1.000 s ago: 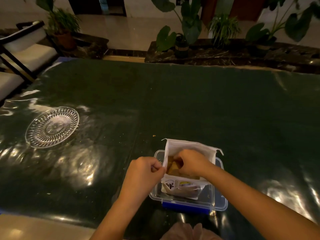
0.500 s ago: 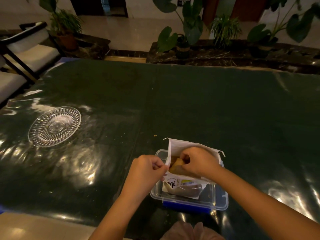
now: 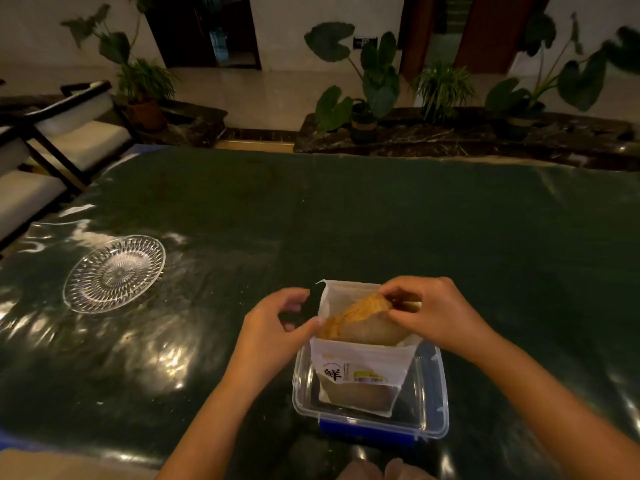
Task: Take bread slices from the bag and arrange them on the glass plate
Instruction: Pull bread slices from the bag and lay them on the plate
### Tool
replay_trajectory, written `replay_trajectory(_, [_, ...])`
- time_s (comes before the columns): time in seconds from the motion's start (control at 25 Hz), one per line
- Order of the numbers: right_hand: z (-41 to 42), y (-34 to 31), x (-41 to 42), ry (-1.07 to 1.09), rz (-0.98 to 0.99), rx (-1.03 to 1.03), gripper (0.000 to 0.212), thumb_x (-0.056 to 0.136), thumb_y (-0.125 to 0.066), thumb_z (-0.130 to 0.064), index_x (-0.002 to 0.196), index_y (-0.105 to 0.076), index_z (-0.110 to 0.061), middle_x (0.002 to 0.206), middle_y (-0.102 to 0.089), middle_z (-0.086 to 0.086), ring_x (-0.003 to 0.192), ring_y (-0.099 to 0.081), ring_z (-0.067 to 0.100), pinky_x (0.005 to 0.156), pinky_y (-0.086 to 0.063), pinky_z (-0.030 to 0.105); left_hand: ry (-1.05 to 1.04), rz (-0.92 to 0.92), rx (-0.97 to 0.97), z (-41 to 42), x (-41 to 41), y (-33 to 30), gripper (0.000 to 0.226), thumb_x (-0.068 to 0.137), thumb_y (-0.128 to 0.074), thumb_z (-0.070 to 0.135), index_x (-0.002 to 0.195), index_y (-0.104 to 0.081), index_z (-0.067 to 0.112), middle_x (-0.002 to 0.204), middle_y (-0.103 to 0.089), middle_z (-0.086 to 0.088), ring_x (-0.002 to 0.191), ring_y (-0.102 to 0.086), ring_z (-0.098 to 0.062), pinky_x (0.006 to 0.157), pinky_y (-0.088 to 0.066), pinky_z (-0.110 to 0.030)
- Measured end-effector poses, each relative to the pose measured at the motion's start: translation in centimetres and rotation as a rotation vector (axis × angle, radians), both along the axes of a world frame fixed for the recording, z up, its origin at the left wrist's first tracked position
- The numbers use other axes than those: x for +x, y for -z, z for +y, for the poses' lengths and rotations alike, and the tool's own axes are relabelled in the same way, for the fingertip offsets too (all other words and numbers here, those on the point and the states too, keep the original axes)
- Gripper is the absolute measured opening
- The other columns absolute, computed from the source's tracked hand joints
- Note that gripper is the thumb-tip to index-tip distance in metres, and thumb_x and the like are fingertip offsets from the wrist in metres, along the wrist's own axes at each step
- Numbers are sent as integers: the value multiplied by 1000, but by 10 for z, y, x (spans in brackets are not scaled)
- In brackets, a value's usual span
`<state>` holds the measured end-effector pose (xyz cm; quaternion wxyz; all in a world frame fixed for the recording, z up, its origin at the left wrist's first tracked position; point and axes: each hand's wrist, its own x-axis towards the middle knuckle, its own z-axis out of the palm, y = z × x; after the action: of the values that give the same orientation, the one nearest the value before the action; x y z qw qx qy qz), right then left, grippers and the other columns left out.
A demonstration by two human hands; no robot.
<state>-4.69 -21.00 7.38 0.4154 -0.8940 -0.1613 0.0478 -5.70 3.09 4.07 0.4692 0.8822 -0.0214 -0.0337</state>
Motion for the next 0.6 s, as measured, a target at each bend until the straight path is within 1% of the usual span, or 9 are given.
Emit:
replay_trajectory(0.04, [-2,-5,1,0,-14,30,31,74,-70,-14,88,-63,-41,87,-66,-17,90,-61,-4,78,-52,13,64,-9,2,-1,3,-2,63,64,-74,47,119,-44,53,117,-46,33,99,-51,9,80,-45,-15])
replay_trajectory(0.12, [-6,-18,3,-3,-42,82,31,74,-71,-13,88,-63,-40,88,-67,-15,90,-62,-3,78,-52,13,220,0,2,-7,9,-7,88,58,-74,55,128,-22,62,136,-31,31,121,-35,6,97,-36,-24])
replay_trajectory(0.2, [-10,-31,5,-11,-70,136,29,73,-71,-13,89,-66,-36,88,-68,-12,90,-63,-1,78,-52,13,291,25,-108,-15,16,-9,97,58,-78,49,131,-16,62,144,-30,21,130,-31,1,104,-33,-28])
replay_trajectory(0.24, [-12,-39,7,-11,-82,168,27,73,-71,-14,89,-66,-34,88,-69,-12,89,-64,0,77,-52,13,286,55,-220,-19,19,-9,97,58,-81,44,131,-19,60,142,-36,18,128,-37,0,103,-38,-29])
replay_trajectory(0.32, [-17,-52,11,10,-97,238,25,72,-72,-15,87,-67,-34,87,-70,-13,88,-64,-1,74,-52,11,233,95,-460,-25,22,-9,87,58,-82,33,127,-34,55,129,-53,13,116,-54,-5,91,-51,-27])
replay_trajectory(0.36, [-18,-57,15,26,-95,277,24,71,-72,-16,84,-68,-35,86,-71,-15,86,-64,-2,71,-51,9,202,88,-539,-28,23,-9,75,59,-81,29,120,-46,52,119,-62,9,110,-60,-8,84,-54,-25])
replay_trajectory(0.44, [-19,-64,24,51,-64,353,23,70,-73,-15,79,-69,-37,86,-70,-21,83,-64,-4,66,-49,6,148,31,-605,-34,25,-11,46,61,-79,26,101,-64,44,104,-72,8,100,-66,-11,74,-55,-19])
replay_trajectory(0.52, [-16,-68,35,76,-18,398,21,70,-73,-17,75,-69,-37,83,-69,-25,81,-63,-7,60,-50,9,92,-14,-664,-37,26,-16,36,62,-78,27,95,-69,35,99,-74,6,96,-68,-13,70,-55,-19])
replay_trajectory(0.6, [-8,-69,47,99,27,428,19,70,-73,-19,74,-69,-37,80,-69,-24,80,-63,-7,60,-49,14,48,-35,-713,-34,28,-20,37,63,-78,29,99,-69,30,101,-74,1,97,-68,-17,70,-56,-24])
